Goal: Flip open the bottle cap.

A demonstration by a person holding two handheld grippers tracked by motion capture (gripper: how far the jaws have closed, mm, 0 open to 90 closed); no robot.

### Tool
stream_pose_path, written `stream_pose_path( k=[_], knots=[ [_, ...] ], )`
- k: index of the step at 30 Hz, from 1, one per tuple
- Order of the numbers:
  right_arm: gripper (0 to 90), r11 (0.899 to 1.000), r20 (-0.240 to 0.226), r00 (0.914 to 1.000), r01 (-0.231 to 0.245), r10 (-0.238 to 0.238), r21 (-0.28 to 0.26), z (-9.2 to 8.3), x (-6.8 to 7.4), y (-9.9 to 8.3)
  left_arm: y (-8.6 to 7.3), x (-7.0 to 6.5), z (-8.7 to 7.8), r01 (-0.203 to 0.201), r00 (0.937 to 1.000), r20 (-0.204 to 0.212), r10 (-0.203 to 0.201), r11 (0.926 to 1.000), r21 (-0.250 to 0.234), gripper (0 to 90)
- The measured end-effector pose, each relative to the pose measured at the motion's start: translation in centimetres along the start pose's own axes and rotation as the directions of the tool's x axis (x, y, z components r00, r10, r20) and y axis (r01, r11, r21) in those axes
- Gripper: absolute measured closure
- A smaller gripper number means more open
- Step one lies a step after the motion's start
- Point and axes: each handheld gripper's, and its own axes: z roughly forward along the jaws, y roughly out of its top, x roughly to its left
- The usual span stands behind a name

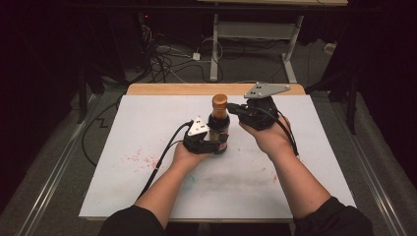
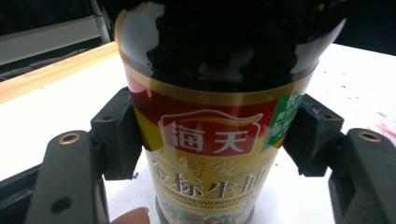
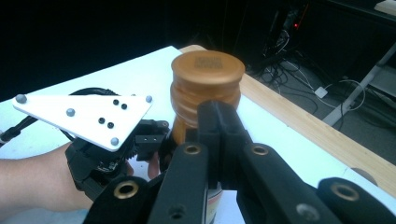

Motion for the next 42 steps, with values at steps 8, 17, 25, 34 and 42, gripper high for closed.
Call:
stream_pose_path(
  k=[8, 17, 25, 34, 42],
  knots=[
    [90.0, 1.000, 0.005, 1.0000, -0.008, 0.008, -0.018, 0.0, 0.1, 0.3, 0.0, 0.0, 0.0, 0.004, 1.0000, -0.002, -0.004, 1.0000, -0.007, 29.0],
    [90.0, 0.999, 0.008, 0.9999, -0.015, 0.015, -0.041, 0.1, 0.2, 0.4, 0.0, 0.0, 0.0, 0.003, 1.0000, -0.003, -0.003, 1.0000, -0.007, 29.0],
    [90.0, 0.998, 0.010, 0.9998, -0.018, 0.019, -0.057, 0.1, 0.1, 0.7, 0.0, 0.0, 0.0, 0.009, 1.0000, -0.003, -0.009, 0.9999, -0.011, 29.0],
    [90.0, 0.998, 0.013, 0.9997, -0.017, 0.018, -0.065, 0.1, 0.2, 1.1, -0.1, 0.0, 0.0, 0.006, 1.0000, -0.003, -0.006, 0.9999, -0.010, 29.0],
    [90.0, 0.998, 0.014, 0.9998, -0.015, 0.016, -0.068, 0.2, 0.2, 1.4, -0.1, 0.0, 0.0, 0.006, 1.0000, -0.005, -0.006, 0.9999, -0.013, 29.0]
  ],
)
